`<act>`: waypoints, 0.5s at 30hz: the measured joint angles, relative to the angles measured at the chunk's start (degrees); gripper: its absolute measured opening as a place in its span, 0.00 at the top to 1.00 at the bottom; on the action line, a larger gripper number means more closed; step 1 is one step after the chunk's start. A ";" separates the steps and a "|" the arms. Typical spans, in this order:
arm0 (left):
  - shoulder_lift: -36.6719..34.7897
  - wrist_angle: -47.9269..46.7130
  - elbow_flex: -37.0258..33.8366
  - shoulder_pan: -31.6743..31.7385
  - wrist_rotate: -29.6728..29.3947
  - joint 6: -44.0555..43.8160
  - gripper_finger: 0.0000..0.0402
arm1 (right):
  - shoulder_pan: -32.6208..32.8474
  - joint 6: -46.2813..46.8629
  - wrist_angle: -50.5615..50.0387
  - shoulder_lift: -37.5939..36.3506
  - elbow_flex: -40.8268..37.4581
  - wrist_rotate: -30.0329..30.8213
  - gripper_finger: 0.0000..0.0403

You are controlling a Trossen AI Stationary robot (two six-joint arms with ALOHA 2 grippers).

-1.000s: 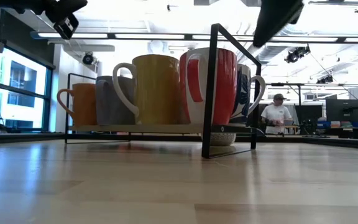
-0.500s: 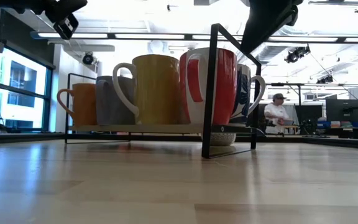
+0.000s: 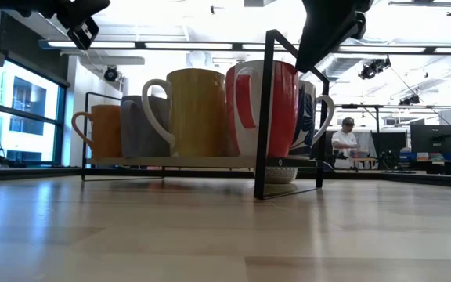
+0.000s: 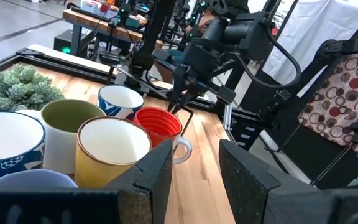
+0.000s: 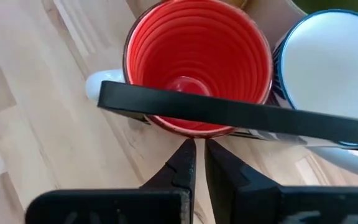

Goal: Place coffee mugs
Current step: Adjust the red mug on the shelf

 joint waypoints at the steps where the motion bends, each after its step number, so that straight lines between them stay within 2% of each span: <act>1: 0.00 -0.01 0.00 0.01 0.00 0.00 0.70 | -0.07 -0.33 0.02 -0.01 0.00 -0.08 0.96; 15: 0.00 -0.04 0.00 0.01 0.02 0.02 0.70 | -0.07 0.12 7.32 0.04 -4.48 -1.71 0.96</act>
